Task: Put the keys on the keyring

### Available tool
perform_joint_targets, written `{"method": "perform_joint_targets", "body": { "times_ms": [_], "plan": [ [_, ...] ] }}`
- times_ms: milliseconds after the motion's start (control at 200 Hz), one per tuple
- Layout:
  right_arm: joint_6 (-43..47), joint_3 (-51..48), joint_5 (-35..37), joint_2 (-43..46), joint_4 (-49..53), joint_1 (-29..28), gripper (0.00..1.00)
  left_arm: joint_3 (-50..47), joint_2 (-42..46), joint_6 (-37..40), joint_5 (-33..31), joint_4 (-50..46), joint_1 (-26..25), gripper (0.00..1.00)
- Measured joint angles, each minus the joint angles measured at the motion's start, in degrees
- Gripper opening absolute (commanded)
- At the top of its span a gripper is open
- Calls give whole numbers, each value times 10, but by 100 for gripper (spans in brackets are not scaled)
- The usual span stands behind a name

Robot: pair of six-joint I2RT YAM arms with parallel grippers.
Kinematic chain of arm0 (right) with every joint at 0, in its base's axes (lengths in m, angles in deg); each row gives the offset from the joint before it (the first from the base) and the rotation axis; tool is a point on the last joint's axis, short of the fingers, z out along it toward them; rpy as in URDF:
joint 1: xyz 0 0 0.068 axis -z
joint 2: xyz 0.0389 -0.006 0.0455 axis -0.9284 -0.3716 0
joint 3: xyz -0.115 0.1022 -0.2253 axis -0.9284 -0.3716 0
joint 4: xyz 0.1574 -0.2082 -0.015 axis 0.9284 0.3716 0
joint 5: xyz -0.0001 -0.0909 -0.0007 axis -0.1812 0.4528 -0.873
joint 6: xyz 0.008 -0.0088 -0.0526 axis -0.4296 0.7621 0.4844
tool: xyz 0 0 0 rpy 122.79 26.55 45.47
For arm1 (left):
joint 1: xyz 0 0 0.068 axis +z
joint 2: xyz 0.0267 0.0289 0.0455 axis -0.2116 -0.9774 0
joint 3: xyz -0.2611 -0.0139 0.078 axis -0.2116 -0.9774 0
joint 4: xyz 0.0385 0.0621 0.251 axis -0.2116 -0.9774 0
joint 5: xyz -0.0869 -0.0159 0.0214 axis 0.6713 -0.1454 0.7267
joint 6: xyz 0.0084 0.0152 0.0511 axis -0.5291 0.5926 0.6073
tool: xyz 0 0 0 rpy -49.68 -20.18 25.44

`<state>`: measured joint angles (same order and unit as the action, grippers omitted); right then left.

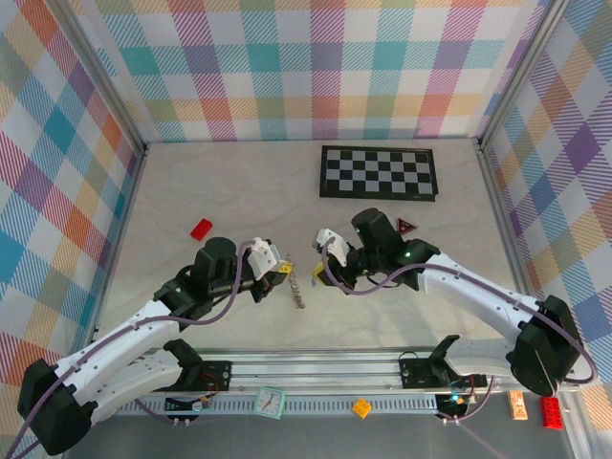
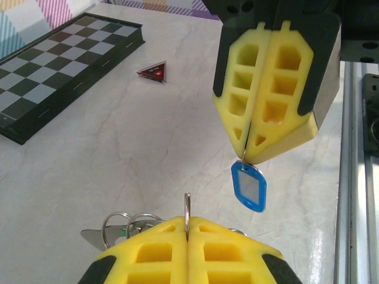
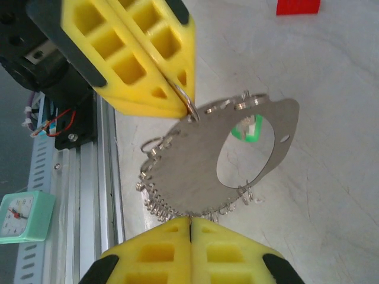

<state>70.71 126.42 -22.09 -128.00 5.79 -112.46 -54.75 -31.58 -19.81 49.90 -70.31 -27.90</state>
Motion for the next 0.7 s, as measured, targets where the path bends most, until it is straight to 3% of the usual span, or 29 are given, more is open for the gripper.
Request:
{"method": "perform_joint_targets", "body": {
  "times_ms": [700],
  "plan": [
    [-25,13,-19,-32,-76,-16,0,2,-21,-18,24,0,-3,0]
  ]
}}
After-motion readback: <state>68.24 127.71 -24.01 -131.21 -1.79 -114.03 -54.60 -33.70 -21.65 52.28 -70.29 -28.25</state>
